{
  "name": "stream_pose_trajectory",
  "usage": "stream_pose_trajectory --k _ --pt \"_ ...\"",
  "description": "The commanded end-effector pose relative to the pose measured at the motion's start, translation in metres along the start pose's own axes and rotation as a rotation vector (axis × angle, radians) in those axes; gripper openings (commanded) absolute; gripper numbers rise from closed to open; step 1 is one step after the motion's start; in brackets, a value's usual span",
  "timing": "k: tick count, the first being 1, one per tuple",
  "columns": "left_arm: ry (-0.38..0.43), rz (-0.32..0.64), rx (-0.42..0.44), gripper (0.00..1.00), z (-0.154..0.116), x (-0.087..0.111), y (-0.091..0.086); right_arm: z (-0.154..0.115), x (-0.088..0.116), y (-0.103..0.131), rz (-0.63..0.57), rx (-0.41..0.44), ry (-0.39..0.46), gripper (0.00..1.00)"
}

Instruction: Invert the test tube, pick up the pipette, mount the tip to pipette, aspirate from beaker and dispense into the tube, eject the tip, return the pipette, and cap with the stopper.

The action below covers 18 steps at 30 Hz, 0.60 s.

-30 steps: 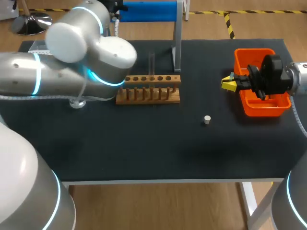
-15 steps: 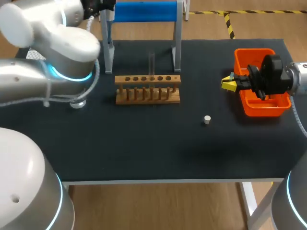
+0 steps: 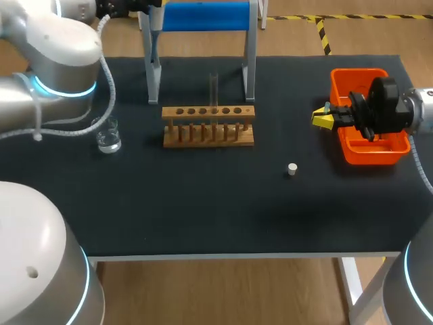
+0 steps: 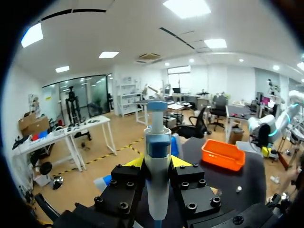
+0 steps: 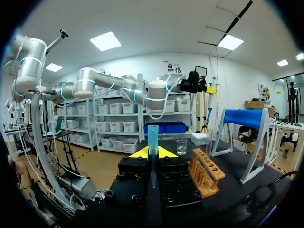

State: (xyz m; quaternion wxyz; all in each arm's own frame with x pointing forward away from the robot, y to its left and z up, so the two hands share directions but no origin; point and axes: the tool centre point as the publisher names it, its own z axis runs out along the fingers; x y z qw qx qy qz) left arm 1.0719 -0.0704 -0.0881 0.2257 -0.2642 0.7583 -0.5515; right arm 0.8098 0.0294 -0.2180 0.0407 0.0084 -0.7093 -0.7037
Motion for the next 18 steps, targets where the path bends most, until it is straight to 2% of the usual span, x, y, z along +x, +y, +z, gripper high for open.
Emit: stream_pose_trajectory --k 1,9,18 --pt "0.196 0.020 0.009 0.00 -0.034 0.021 -0.004 -0.001 0.001 0.001 0.000 0.002 0.000 0.00" --pt "0.277 0.077 0.093 0.00 -0.055 0.073 -0.022 -0.001 0.001 0.001 0.000 0.002 0.000 0.00" --pt "0.320 0.101 0.141 0.00 -0.066 0.125 -0.046 -0.001 0.001 0.001 0.000 0.002 0.000 0.00"
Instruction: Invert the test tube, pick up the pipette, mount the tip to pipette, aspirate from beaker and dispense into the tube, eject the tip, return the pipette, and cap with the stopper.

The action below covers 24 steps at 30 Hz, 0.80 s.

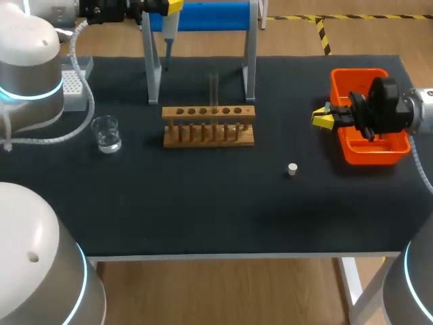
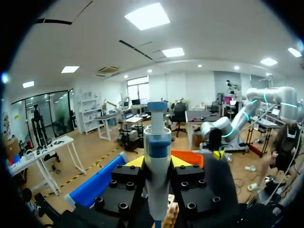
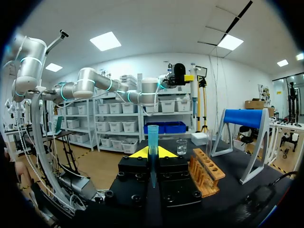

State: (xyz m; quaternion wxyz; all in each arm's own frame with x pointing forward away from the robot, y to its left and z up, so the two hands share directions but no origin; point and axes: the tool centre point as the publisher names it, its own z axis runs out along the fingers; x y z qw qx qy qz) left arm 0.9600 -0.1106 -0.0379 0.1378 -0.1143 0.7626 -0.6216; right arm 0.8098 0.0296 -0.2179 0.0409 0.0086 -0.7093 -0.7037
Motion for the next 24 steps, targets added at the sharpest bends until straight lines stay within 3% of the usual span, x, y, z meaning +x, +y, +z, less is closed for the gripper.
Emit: stream_pose_trajectory --k 1,15,24 --pt "-0.014 0.006 0.032 0.00 -0.002 0.022 -0.010 -0.001 0.001 0.000 0.000 0.002 -0.001 0.00" --pt "0.068 0.022 0.118 0.00 0.034 0.071 -0.038 -0.001 0.001 0.000 0.000 0.002 -0.001 0.00" --pt "0.129 0.019 0.118 0.00 0.044 0.102 -0.053 -0.001 0.001 0.000 0.000 0.002 -0.001 0.00"
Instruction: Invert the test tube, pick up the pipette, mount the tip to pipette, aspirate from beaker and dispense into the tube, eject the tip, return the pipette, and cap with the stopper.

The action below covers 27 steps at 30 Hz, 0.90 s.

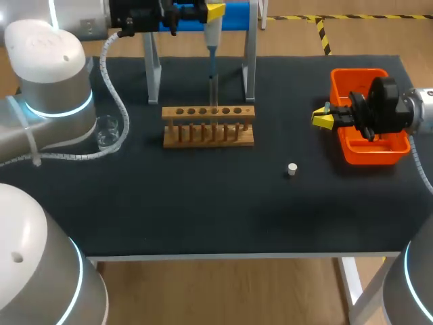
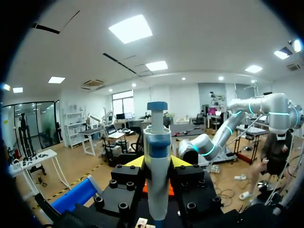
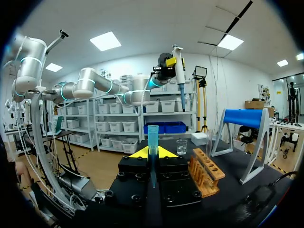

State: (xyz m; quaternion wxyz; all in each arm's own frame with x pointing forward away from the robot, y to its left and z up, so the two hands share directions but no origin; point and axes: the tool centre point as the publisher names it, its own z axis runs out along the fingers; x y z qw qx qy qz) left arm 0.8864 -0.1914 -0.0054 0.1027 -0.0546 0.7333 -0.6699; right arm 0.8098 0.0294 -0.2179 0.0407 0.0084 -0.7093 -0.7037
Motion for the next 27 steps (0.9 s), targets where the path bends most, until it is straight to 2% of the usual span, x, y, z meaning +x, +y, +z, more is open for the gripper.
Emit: stream_pose_trajectory --k 1,15,27 --pt "-0.002 -0.007 -0.003 0.00 0.005 0.010 -0.006 -0.001 0.001 0.000 0.000 0.002 0.000 0.00" --pt "0.035 -0.040 -0.009 0.00 0.021 0.034 -0.013 -0.001 0.001 0.000 0.000 0.002 0.000 0.00" --pt "0.064 -0.050 0.002 0.00 0.029 0.040 -0.013 -0.001 0.001 0.000 0.000 0.002 0.000 0.00"
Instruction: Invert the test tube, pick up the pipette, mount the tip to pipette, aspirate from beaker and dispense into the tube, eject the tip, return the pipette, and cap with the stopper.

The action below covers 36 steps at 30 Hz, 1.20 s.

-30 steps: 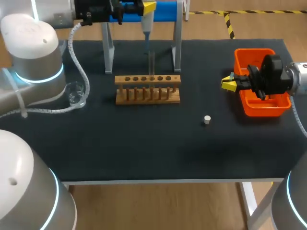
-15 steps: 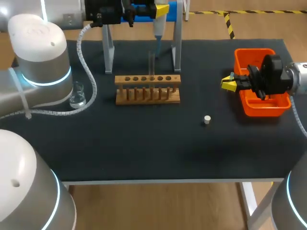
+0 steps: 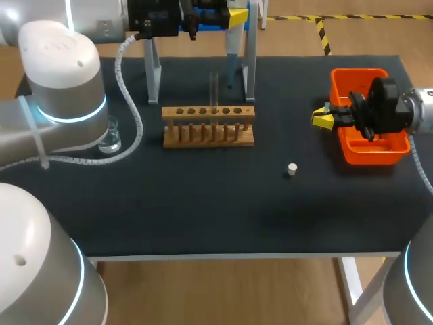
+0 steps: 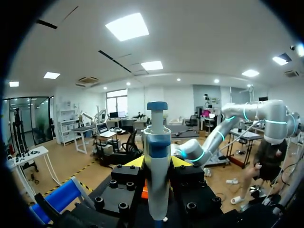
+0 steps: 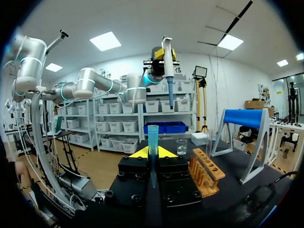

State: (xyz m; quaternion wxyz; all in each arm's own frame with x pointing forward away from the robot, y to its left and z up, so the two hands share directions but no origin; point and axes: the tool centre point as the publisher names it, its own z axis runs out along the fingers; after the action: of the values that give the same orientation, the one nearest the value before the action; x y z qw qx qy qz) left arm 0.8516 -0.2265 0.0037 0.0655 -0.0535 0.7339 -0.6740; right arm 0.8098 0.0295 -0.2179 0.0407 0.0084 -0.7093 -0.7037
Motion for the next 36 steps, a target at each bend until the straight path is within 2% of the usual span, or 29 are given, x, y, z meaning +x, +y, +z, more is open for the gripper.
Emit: stream_pose_trajectory --k 1,36 --pt "0.007 -0.001 0.000 0.00 0.0039 -0.0013 0.0012 -0.0006 0.0008 0.0005 0.000 0.002 0.000 0.00" --pt "0.008 -0.005 -0.012 0.00 0.0039 -0.0010 0.0025 -0.0006 0.0008 0.0005 0.000 0.002 0.000 0.00"
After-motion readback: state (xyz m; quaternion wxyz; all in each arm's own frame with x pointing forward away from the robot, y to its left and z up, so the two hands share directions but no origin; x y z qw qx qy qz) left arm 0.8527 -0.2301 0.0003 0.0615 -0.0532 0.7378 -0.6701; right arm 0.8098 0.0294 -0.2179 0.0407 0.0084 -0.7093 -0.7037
